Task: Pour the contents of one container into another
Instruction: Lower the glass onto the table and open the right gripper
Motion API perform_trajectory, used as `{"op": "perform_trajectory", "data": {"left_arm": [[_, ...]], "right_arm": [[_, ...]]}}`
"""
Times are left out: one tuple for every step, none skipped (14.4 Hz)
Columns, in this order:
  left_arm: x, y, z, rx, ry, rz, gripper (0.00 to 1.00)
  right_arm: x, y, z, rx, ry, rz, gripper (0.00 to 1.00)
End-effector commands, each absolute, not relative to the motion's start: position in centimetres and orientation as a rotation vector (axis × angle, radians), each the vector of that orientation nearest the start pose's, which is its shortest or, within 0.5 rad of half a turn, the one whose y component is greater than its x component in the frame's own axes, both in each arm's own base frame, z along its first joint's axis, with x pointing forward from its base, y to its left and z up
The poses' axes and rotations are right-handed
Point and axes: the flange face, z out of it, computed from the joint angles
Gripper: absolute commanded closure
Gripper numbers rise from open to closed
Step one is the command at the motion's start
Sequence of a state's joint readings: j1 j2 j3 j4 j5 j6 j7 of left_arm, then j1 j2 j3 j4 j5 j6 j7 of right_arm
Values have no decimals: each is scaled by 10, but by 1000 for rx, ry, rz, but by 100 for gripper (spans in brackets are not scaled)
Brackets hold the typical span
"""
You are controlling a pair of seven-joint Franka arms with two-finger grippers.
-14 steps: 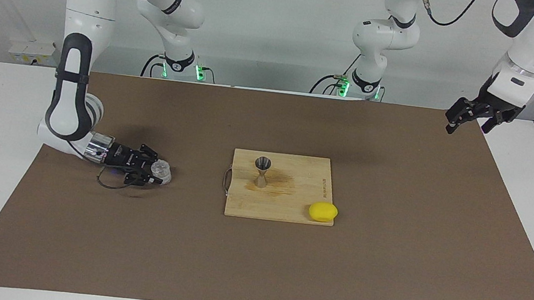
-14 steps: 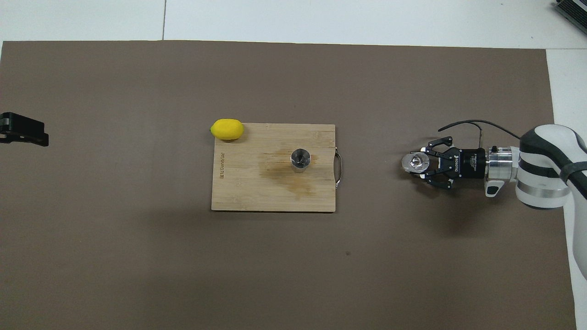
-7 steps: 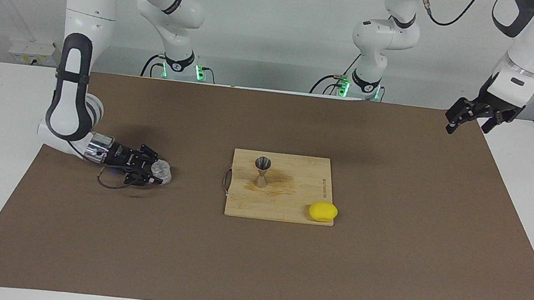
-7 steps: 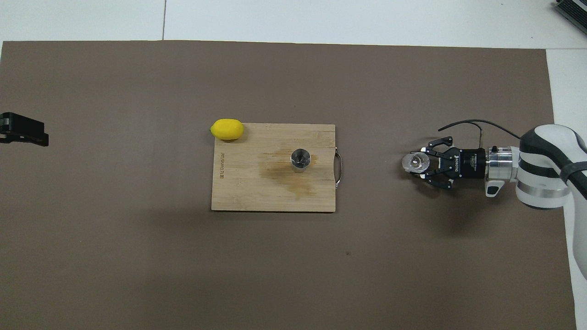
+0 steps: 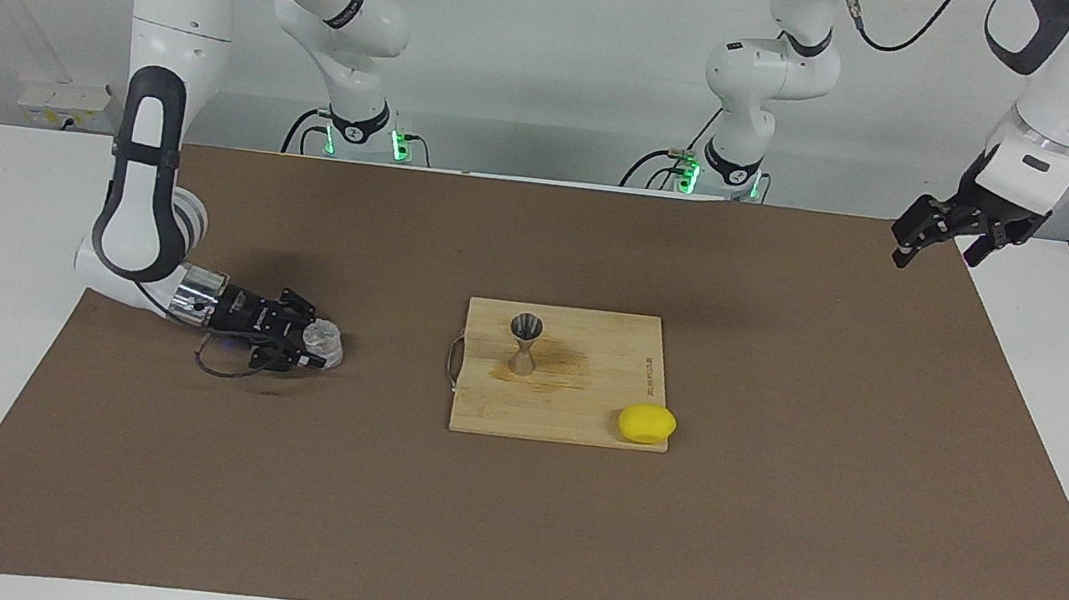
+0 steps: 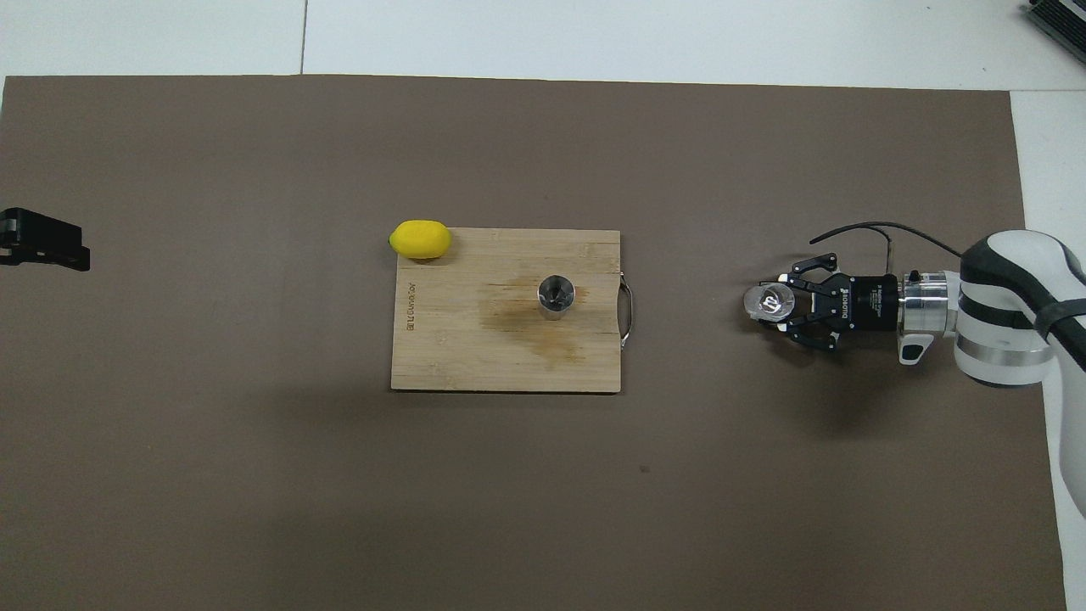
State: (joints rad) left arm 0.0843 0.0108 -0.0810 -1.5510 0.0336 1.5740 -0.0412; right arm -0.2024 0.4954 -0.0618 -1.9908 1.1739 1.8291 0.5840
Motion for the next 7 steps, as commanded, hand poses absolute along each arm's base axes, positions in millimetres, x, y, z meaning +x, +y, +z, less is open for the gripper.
{"op": "perform_trajectory", "data": {"left_arm": [[553,5,629,-3105,-79,-8,0],[553,5,629,-3105,-79,-8,0],[553,5,629,-3105,-79,-8,0],[553,5,629,-3105,-79,-8,0],[553,5,629,-3105,-79,-8,0],[553,5,629,-3105,-79,-8,0],[553,5,629,-3105,-79,-8,0]], "right_arm": [[567,-72,201,-1559,1541,826,2],[567,-74,202,-1556,1544,823,1],[567,-73,202,-1557,1545,825,1],[567,-73,202,-1553,1543,831,1],[567,-73,203,-1551,1540,838,1],[567,-72,207,-1544,1546,841,1],[568,-74,213,-1536,1553,846,0]]}}
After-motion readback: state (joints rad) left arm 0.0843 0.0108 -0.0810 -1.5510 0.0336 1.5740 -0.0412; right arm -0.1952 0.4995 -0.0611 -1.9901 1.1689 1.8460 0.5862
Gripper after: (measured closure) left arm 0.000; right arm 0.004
